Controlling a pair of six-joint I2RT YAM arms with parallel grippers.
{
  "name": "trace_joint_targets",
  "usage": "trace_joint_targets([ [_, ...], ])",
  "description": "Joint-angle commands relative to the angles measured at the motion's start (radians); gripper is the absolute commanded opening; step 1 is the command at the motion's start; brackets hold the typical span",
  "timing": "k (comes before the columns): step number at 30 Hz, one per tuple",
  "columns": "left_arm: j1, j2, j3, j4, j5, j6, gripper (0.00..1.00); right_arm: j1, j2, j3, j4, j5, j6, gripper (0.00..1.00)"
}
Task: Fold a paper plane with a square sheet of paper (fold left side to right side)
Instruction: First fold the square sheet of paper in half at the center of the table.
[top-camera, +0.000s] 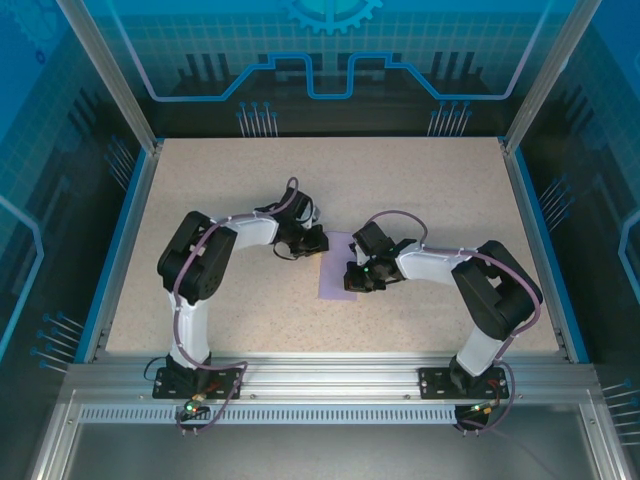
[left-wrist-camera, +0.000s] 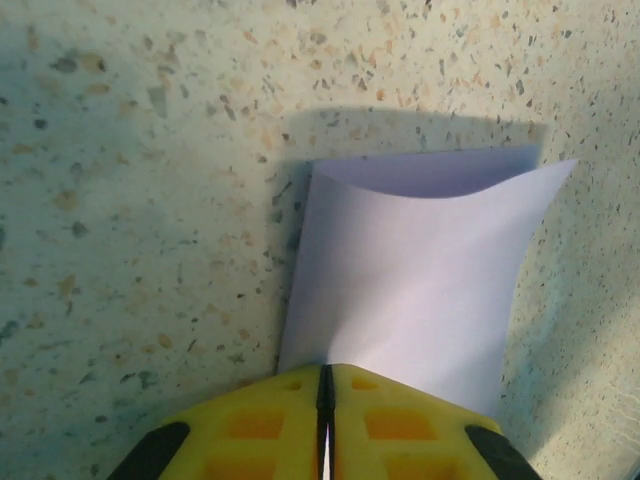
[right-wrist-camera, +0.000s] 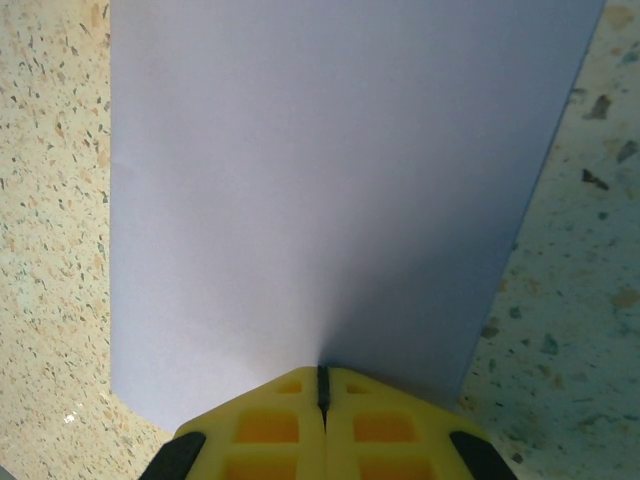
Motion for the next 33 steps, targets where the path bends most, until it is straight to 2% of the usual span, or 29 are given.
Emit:
trace_joint_targets([
  [1, 0.029, 0.047, 0.046, -0.008, -0.089, 0.025, 0.13, 0.008, 0.058, -0.056, -0.168, 0.051, -0.019, 0.01],
  [20, 0.049, 0.128, 0.197, -0.070, -0.100, 0.022, 0.16, 0.003, 0.050, -0.070, -0.183, 0.052, -0.034, 0.01],
  [29, 0.063, 0.027, 0.173, -0.071, -0.103, 0.049, 0.18, -0.012, 0.028, -0.072, -0.212, 0.044, -0.065, 0.01],
  [33, 0.062, -0.050, 0.115, -0.034, -0.064, 0.052, 0.18, -0.018, 0.025, -0.069, -0.217, 0.045, -0.074, 0.01],
])
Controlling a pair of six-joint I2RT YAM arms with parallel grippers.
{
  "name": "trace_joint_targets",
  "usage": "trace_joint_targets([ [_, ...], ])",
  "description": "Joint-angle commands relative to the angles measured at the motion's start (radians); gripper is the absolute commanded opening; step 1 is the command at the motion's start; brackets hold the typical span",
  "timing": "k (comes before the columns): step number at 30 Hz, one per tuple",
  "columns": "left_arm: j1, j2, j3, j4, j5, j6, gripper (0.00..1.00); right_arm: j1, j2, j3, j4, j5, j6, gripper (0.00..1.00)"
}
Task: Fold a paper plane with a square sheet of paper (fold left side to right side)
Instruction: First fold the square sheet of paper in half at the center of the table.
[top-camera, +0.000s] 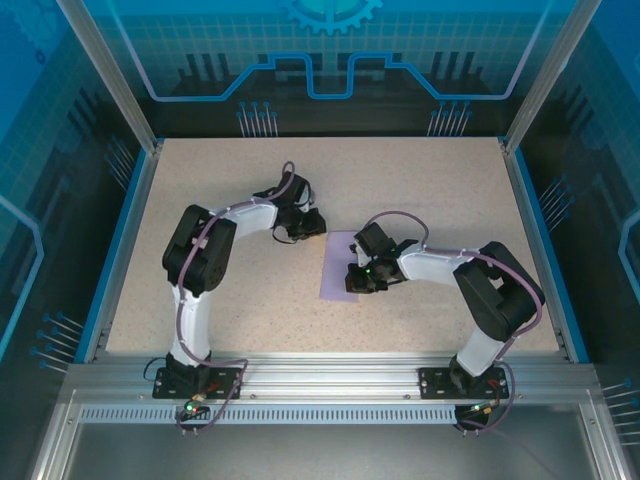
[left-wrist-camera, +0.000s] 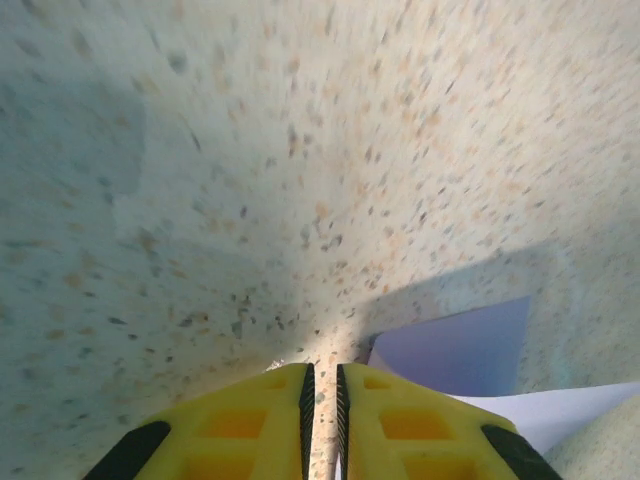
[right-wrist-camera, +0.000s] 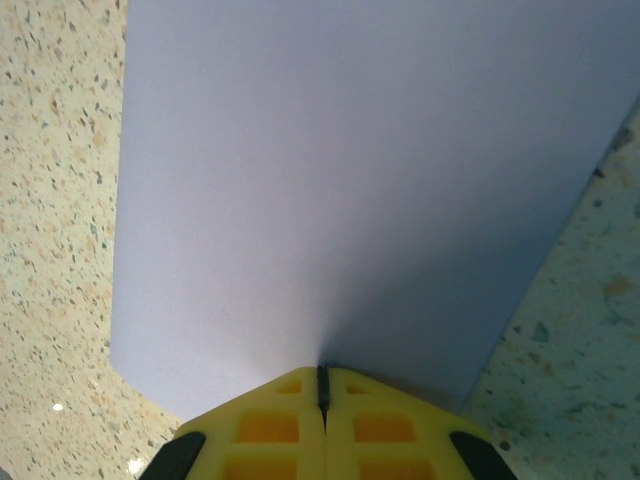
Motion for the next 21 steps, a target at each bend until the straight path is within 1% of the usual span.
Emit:
trace_joint_targets([
  [1, 0.010, -0.114, -0.062, 0.056, 0.021, 0.029, 0.18, -0.011, 0.038, -0.055, -0.199, 0.052, -0.027, 0.01],
  [4, 0.000, -0.153, -0.133, 0.137, 0.104, 0.009, 0.17, -0.012, 0.047, -0.050, -0.196, 0.047, -0.027, 0.01],
  [7, -0.021, -0.168, -0.177, 0.189, 0.157, 0.003, 0.16, -0.012, 0.057, -0.045, -0.191, 0.044, -0.027, 0.01],
  [10, -0.047, -0.149, -0.189, 0.218, 0.196, -0.009, 0.15, -0.012, 0.065, -0.041, -0.193, 0.044, -0.029, 0.01],
  [17, -0.063, -0.051, -0.160, 0.257, 0.190, -0.036, 0.13, -0.011, 0.070, -0.036, -0.193, 0.039, -0.030, 0.01],
  [21, -0.063, -0.012, -0.135, 0.260, 0.153, -0.024, 0.13, -0.012, 0.068, -0.034, -0.197, 0.040, -0.032, 0.01],
])
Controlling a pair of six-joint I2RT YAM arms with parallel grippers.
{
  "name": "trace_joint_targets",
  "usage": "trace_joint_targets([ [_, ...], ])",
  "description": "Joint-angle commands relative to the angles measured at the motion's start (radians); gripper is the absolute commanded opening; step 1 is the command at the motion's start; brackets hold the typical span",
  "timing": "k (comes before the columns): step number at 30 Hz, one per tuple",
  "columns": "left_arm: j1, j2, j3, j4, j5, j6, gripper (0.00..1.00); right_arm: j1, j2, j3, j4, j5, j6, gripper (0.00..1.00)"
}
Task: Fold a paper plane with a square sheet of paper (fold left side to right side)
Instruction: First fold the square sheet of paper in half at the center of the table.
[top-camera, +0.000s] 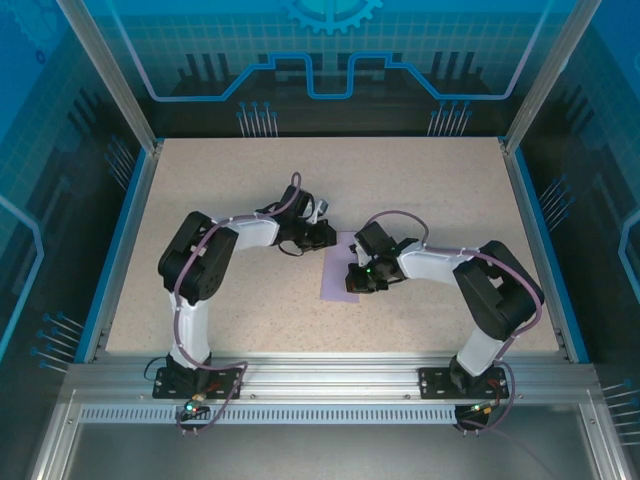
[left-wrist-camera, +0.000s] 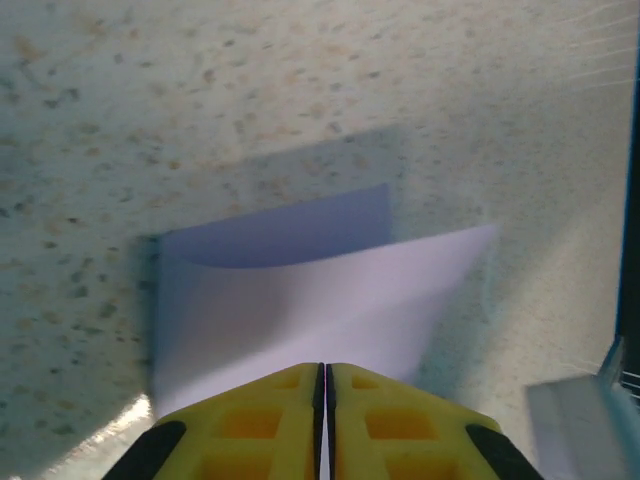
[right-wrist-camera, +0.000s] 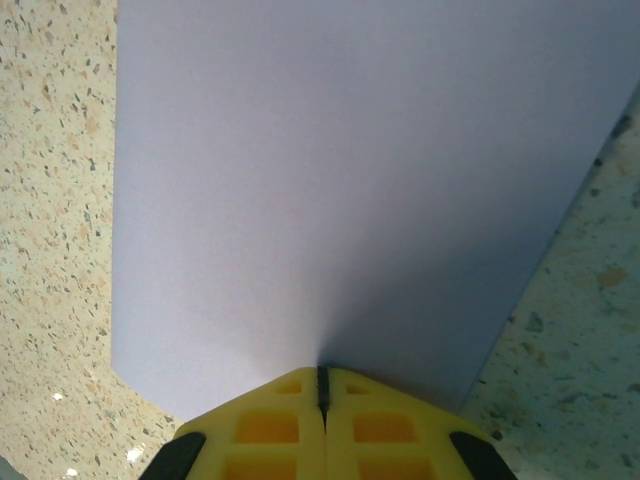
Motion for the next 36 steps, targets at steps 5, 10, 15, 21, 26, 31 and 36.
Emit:
trace_joint_targets([
  [5, 0.005, 0.063, 0.053, 0.040, -0.042, -0.022, 0.12, -0.005, 0.062, -0.045, -0.187, 0.055, -0.021, 0.01],
  [10, 0.015, 0.075, 0.045, 0.059, -0.084, -0.043, 0.12, -0.006, 0.066, -0.047, -0.194, 0.056, -0.028, 0.01],
  [15, 0.026, 0.080, 0.047, 0.064, -0.103, -0.054, 0.13, -0.006, 0.075, -0.046, -0.199, 0.056, -0.033, 0.01],
  [21, 0.035, 0.101, 0.079, 0.049, -0.124, -0.061, 0.13, -0.006, 0.078, -0.046, -0.201, 0.056, -0.038, 0.01],
  [26, 0.045, 0.117, 0.095, 0.046, -0.137, -0.071, 0.13, -0.006, 0.079, -0.051, -0.203, 0.056, -0.041, 0.01],
  [31, 0.055, 0.128, 0.108, 0.029, -0.162, -0.073, 0.13, -0.006, 0.075, -0.054, -0.204, 0.056, -0.042, 0.01],
  [36, 0.069, 0.128, 0.123, 0.015, -0.170, -0.069, 0.14, -0.009, 0.066, -0.056, -0.213, 0.055, -0.049, 0.01],
])
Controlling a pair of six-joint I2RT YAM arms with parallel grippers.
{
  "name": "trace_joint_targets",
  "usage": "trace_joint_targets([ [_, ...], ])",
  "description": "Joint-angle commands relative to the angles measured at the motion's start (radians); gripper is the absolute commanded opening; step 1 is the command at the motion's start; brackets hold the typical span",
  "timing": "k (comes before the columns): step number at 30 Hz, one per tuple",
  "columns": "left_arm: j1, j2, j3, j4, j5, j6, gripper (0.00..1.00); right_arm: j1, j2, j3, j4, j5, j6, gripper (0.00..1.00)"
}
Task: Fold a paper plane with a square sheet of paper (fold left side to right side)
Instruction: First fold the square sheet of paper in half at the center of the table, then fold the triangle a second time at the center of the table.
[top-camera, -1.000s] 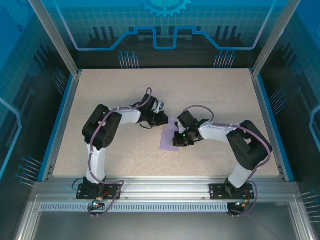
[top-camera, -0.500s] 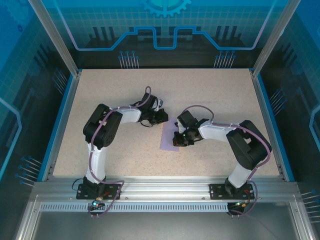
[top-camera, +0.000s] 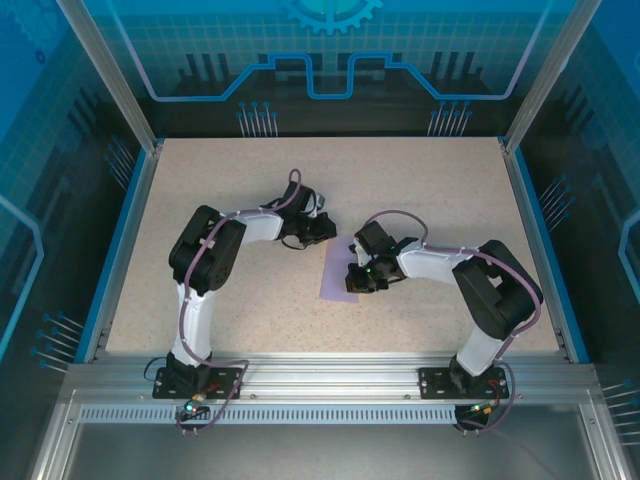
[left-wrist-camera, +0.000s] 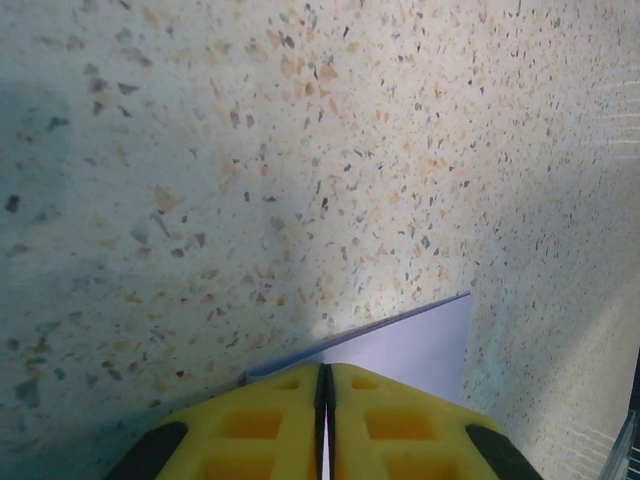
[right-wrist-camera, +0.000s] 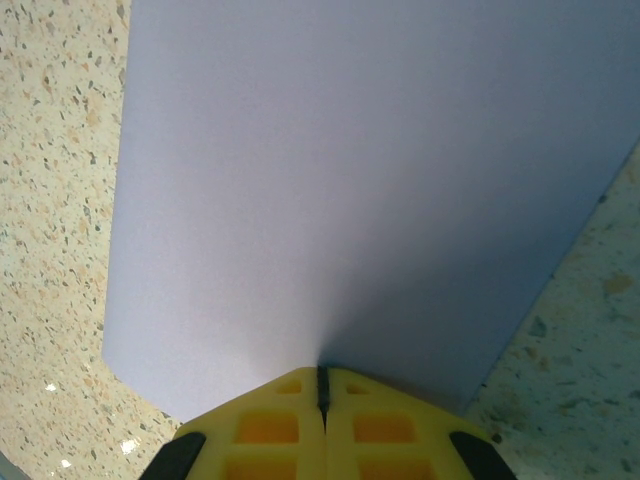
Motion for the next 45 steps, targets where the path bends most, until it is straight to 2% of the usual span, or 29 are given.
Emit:
trace_joint_targets([
  [1, 0.044, 0.034, 0.035, -0.015, -0.096, 0.011, 0.14, -0.006, 0.055, -0.065, -0.205, 0.063, -0.024, 0.01],
  [9, 0.059, 0.019, 0.064, -0.048, -0.088, 0.035, 0.15, -0.006, 0.055, -0.064, -0.189, 0.052, -0.019, 0.01],
  [16, 0.059, -0.168, -0.046, -0.054, -0.078, 0.062, 0.19, -0.009, 0.000, -0.052, -0.107, 0.019, -0.015, 0.06],
  [21, 0.044, -0.345, -0.183, -0.098, -0.044, 0.039, 0.22, -0.020, -0.103, -0.042, 0.008, -0.005, -0.006, 0.24],
  [28, -0.033, -0.456, -0.302, -0.167, -0.001, -0.001, 0.26, -0.058, -0.263, -0.071, 0.074, 0.031, -0.009, 0.44],
  [32, -0.070, -0.421, -0.316, -0.121, 0.027, -0.037, 0.25, -0.102, -0.337, -0.120, 0.054, 0.025, 0.012, 0.55],
  [39, -0.120, -0.287, -0.239, -0.117, 0.026, -0.038, 0.24, -0.175, -0.438, -0.264, 0.142, -0.089, 0.107, 0.65],
  [45, -0.130, -0.219, -0.223, -0.114, 0.008, -0.043, 0.25, -0.190, -0.472, -0.288, 0.088, -0.117, 0.104, 0.71],
])
